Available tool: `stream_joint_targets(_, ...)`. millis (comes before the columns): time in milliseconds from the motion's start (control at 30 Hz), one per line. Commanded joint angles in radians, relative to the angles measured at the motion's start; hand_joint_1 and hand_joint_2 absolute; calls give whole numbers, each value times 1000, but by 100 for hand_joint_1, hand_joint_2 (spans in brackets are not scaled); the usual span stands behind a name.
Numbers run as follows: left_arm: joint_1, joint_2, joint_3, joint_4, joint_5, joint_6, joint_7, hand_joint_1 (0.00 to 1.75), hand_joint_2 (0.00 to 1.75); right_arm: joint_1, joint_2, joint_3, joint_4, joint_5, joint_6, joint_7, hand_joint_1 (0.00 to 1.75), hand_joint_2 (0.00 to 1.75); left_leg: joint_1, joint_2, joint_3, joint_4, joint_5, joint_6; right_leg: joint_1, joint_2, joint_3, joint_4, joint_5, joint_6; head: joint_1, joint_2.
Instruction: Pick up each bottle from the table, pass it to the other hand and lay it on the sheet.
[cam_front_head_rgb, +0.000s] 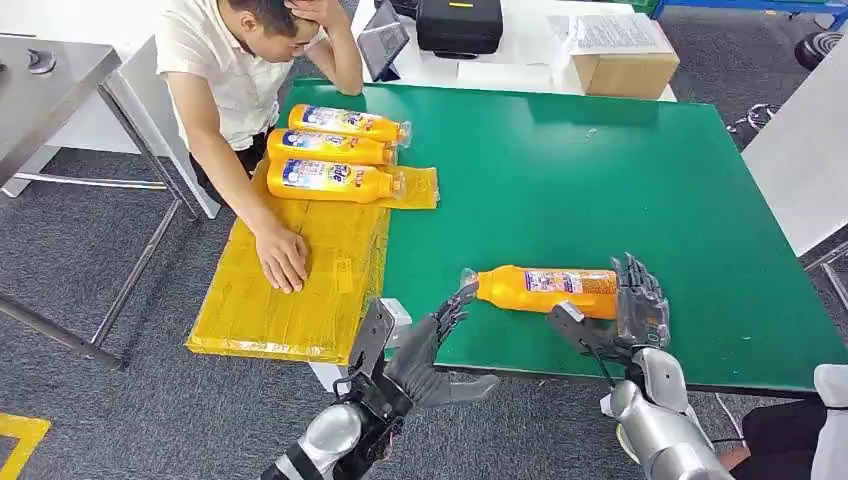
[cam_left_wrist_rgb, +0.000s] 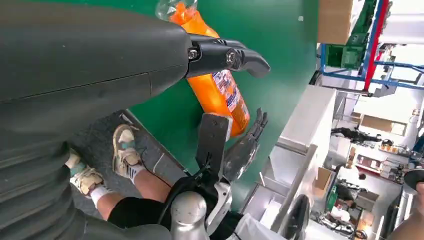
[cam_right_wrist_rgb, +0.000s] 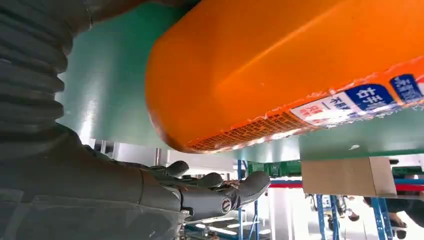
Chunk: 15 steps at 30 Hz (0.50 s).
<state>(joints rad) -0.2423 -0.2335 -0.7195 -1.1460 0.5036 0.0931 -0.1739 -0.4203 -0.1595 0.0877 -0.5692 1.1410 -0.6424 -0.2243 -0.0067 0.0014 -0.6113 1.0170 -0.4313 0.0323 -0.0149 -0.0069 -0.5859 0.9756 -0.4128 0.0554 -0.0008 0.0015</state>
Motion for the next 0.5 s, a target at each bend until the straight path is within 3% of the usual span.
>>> stream_joint_targets(33, -54, 27, -42, 67, 13, -6, 7, 0, 175, -54, 29, 73, 147, 29, -21, 8, 0, 175, 1, 1, 5, -1, 0, -2, 1, 1, 5, -1, 0, -2, 0, 0)
stream_joint_targets(233, -56, 24, -46, 70, 25, -7, 9, 0, 175, -78, 36, 110, 163, 63, -10, 38, 0, 175, 1, 2, 5, -1, 0, -2, 1, 2, 5, -1, 1, -2, 0, 0)
stream_joint_targets(400, -65, 21, -46, 87, 48, -14, 21, 0, 175, -91, 33, 115, 185, 23, 148, 24, 0, 175, 1, 1, 8, -1, 0, -2, 1, 2, 6, -1, 1, -2, 0, 0)
stream_joint_targets(433, -67, 21, -47, 89, 49, -15, 21, 0, 175, -89, 24, 131, 188, 32, 171, 16, 119, 175, 1, 1, 7, -1, 0, -2, 1, 1, 6, -1, 1, -2, 0, 0)
stream_joint_targets(467, -69, 21, -49, 90, 49, -16, 20, 0, 175, -85, 11, 146, 190, 29, 220, 10, 175, 175, 1, 1, 9, -2, 0, -2, 1, 1, 7, -2, 1, -2, 0, 0)
stream_joint_targets(500, -69, 20, -49, 90, 49, -16, 20, 0, 175, -80, 6, 145, 188, 25, 218, 4, 175, 175, 1, 1, 10, -2, 0, -2, 1, 1, 8, -2, 1, -1, 0, 0)
